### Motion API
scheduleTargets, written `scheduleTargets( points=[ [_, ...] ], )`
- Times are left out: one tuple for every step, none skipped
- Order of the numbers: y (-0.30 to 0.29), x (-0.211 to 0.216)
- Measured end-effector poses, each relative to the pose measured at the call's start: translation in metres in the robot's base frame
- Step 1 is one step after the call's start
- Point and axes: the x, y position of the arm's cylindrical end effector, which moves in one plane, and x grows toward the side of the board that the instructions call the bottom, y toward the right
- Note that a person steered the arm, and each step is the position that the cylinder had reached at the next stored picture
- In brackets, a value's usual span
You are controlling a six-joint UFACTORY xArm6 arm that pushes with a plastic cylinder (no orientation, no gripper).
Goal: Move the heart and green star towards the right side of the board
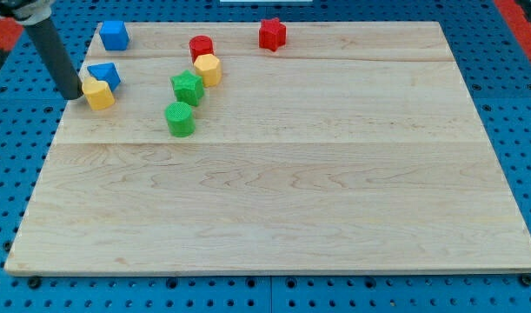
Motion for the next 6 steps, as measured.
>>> scheduleTargets(
  points=[
    [0.039,0.042],
    [0.066,0.043],
    [-0.031,0.042],
    [0.004,0.016],
    [0.075,0.012],
    [0.150,0.017]
  ],
)
